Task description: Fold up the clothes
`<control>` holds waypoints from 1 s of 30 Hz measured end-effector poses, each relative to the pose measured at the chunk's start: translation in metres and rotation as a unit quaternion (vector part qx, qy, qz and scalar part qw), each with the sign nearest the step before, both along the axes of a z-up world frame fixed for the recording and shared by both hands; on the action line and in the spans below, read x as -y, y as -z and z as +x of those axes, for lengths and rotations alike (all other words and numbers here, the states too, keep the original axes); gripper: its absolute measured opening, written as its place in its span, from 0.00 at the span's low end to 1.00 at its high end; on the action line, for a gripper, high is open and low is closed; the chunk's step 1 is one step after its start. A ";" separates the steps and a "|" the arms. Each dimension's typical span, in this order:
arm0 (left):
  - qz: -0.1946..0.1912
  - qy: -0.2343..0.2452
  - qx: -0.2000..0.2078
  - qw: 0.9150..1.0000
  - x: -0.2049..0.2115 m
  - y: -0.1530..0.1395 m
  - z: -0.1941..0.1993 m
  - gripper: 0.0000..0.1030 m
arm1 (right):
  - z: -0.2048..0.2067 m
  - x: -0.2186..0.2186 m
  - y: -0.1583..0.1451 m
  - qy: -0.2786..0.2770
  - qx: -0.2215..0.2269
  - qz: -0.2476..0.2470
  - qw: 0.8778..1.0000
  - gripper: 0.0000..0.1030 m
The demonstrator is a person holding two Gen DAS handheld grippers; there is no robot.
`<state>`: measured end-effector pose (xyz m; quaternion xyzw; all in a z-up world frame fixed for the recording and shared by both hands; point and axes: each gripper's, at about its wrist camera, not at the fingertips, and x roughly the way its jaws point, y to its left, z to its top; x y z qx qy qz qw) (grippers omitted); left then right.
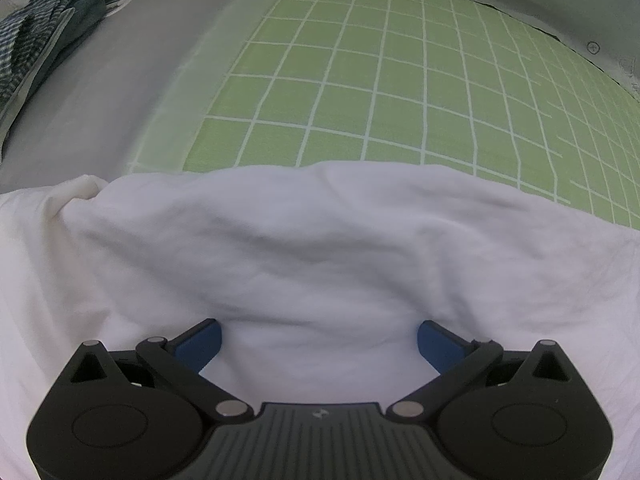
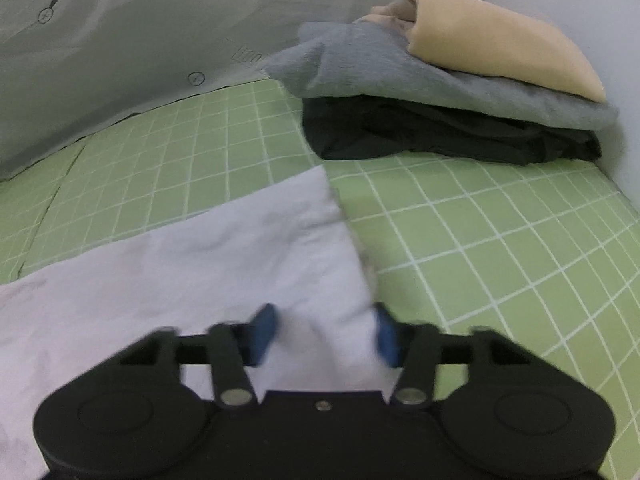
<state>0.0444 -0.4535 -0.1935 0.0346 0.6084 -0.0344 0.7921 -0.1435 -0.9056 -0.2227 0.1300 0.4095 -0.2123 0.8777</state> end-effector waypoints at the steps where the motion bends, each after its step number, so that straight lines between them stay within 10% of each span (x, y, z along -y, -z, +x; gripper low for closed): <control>1: 0.000 0.000 0.000 1.000 0.001 -0.002 -0.004 1.00 | -0.001 0.001 -0.001 0.005 0.002 0.003 1.000 0.28; 6: 0.000 0.002 0.002 1.000 0.000 0.000 -0.010 1.00 | -0.014 0.001 -0.020 0.051 0.051 0.031 0.997 0.08; 18: -0.001 0.006 0.014 1.000 -0.004 0.005 -0.026 1.00 | -0.006 -0.061 -0.053 -0.028 0.100 0.037 0.994 0.07; 30: 0.002 0.028 0.013 1.000 -0.010 0.001 -0.043 1.00 | -0.005 -0.149 -0.038 -0.125 0.044 0.044 0.990 0.15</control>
